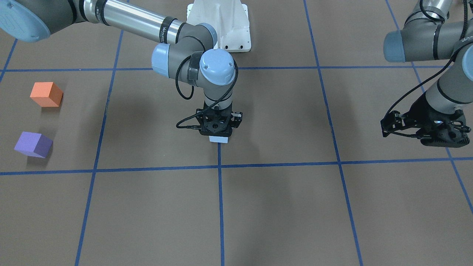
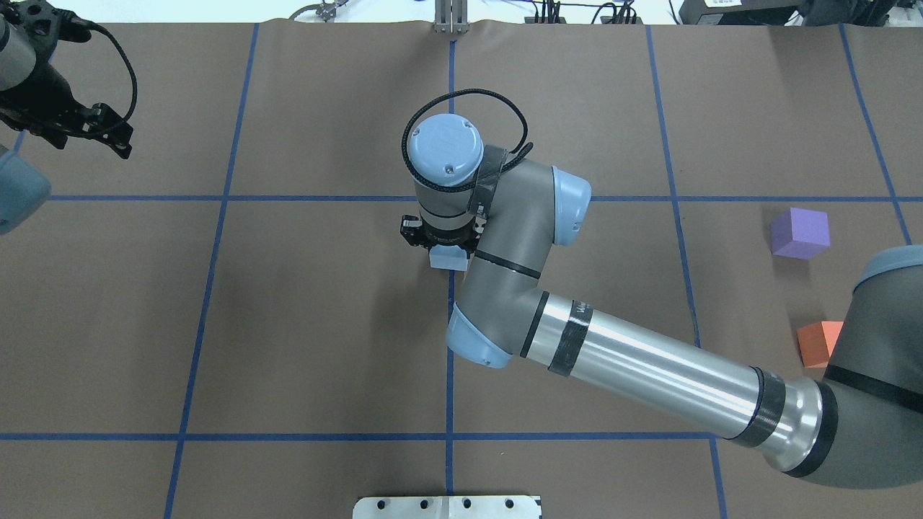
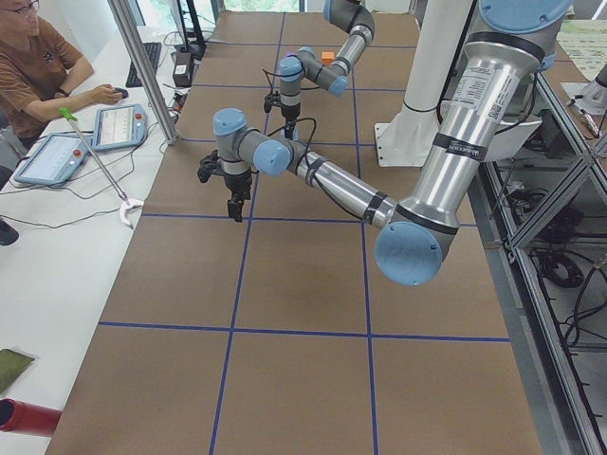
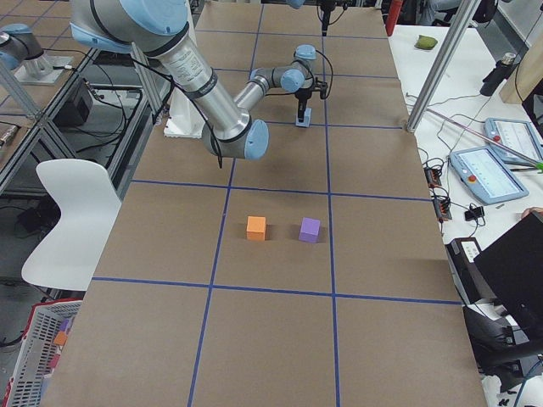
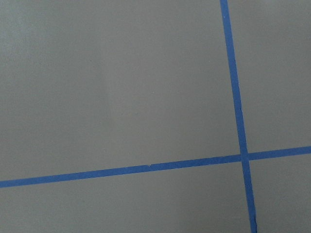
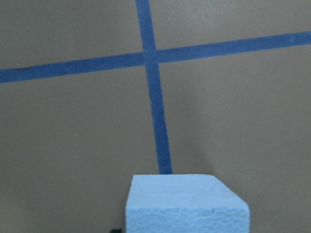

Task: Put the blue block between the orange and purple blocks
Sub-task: 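Carry the light blue cube with the right gripper toward the purple cube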

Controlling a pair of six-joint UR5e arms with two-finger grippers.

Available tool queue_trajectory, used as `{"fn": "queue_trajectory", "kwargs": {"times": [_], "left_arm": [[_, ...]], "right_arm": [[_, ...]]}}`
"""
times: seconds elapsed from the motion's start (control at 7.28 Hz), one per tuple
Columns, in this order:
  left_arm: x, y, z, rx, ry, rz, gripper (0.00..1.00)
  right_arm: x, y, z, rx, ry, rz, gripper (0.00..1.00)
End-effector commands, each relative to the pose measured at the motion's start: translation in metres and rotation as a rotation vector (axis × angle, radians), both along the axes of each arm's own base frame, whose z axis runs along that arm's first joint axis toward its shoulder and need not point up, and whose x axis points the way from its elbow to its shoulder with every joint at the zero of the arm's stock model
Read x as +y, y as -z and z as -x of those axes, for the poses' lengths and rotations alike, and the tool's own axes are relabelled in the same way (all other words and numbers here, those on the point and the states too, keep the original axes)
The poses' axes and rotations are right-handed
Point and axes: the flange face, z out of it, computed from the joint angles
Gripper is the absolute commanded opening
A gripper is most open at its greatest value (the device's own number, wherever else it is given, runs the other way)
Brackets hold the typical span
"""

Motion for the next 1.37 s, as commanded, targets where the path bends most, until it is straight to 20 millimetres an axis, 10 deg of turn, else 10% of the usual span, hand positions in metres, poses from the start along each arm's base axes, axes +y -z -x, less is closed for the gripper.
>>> {"fn": "queue_trajectory", "kwargs": {"times": [0.0,0.27,0.55,1.1,1.24], "left_arm": [[0.000,0.001,-0.001,0.002,-0.001,-0.001,1.00],[0.002,0.004,0.000,0.005,0.000,-0.006,1.00],[0.003,0.011,0.000,0.013,0.005,-0.012,1.00],[0.005,0.016,0.001,0.009,0.004,-0.007,1.00],[0.005,0.016,0.001,0.009,0.004,-0.007,1.00]], "right_arm": [[-0.005,0.044,-0.076,0.033,-0.045,0.019,0.00],[0.022,0.002,-0.243,0.165,0.043,-0.075,0.00],[-0.008,-0.082,-0.383,0.179,0.018,-0.023,0.00],[0.039,-0.283,-0.486,0.046,0.023,-0.071,0.00],[0.045,-0.301,-0.487,0.049,0.029,-0.042,0.00]]}}
